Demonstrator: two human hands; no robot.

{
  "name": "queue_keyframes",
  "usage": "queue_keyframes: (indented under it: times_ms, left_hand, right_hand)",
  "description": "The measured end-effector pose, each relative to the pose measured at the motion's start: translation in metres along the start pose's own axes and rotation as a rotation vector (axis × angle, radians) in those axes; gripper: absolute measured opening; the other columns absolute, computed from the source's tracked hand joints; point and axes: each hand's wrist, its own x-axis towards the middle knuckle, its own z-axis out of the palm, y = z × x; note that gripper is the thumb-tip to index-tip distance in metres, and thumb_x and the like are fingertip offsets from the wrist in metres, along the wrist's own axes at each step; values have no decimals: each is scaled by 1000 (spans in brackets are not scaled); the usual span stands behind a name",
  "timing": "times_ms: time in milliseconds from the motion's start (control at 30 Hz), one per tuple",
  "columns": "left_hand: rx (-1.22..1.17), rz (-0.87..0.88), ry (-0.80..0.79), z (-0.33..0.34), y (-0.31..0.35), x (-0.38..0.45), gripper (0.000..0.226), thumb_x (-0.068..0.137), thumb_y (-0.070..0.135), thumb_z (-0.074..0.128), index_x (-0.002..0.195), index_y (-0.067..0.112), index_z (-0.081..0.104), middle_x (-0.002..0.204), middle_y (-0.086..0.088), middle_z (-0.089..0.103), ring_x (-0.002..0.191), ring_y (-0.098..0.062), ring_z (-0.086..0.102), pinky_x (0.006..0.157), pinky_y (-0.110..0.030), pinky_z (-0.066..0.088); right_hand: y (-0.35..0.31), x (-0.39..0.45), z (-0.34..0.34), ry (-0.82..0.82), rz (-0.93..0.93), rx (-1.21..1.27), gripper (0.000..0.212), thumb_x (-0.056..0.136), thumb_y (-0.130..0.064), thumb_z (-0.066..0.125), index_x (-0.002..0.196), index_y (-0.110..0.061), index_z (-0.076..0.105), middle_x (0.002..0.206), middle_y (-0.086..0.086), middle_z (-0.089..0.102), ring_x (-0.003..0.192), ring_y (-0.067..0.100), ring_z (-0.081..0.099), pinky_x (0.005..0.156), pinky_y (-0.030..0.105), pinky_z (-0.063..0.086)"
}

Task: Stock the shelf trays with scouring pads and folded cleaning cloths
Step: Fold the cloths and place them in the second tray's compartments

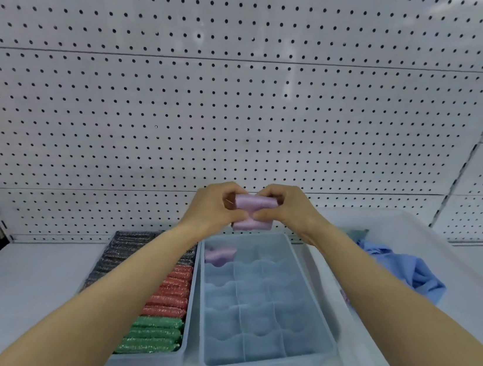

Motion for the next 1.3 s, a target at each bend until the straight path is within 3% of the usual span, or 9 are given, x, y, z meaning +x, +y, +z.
queue_keyframes:
  times_ms: [200,367,533,600,700,800,900,1033,1300]
  left_hand:
    - [77,-96,31,27,-49,5,25,67,11,80,83,24,66,77,5,68,70,-14,59,58,-16,42]
    - [295,-148,-147,41,-81,10,45,68,24,82,110,22,67,103,3,68,92,-17,63,83,-33,52]
    - [750,-87,-274,50,-112,12,45,76,39,71,116,20,66,113,-3,65,107,-25,56,86,-34,48]
    - [905,2,-277,60,-124,13,48,82,46,66,123,21,62,135,-3,51,125,-26,42,100,-35,36]
    - [856,5,-345,70,-138,16,43,86,37,65,124,15,61,156,-8,30,142,-27,30,111,-37,28]
    - [727,-2,-350,68,-140,23,23,82,21,64,102,12,66,117,-7,58,108,-29,56,83,-33,44]
    - [638,-22,-332,65,-137,28,7,77,15,54,81,10,58,84,-3,56,81,-28,56,63,-34,38]
    - [597,13,-350,74,-127,30,28,64,27,37,77,10,56,81,-7,59,78,-29,56,64,-32,40]
    - [518,61,-431,75,-137,38,4,70,28,49,71,26,46,77,2,54,77,-23,54,65,-32,42]
  right_hand:
    - [32,19,25,-68,-68,-428,21,68,-10,76,87,-15,69,75,-4,63,66,5,51,57,12,35]
    - [73,38,30,-20,31,-627,23,68,-4,66,87,-16,68,81,-1,64,78,19,58,65,27,44]
    - [104,48,45,-6,140,-639,25,71,-1,59,90,-17,64,84,3,64,79,22,57,63,27,40]
    - [113,49,54,10,152,-630,25,73,0,56,91,-15,64,87,7,67,78,23,56,62,29,40]
    - [130,49,65,-27,190,-639,25,71,1,53,89,-13,63,85,12,67,80,29,59,65,33,44]
    - [141,48,69,-6,228,-678,19,68,1,54,78,-16,54,74,8,59,75,32,57,59,33,38]
    - [141,46,68,-5,239,-737,24,68,-3,61,83,-20,54,86,7,66,75,25,51,59,28,33]
    - [143,40,60,-56,270,-771,27,70,-7,64,93,-21,60,93,5,68,83,24,57,61,25,33]
    - [153,25,54,-35,256,-713,18,75,-9,60,93,-11,60,90,12,68,86,31,61,64,34,42]
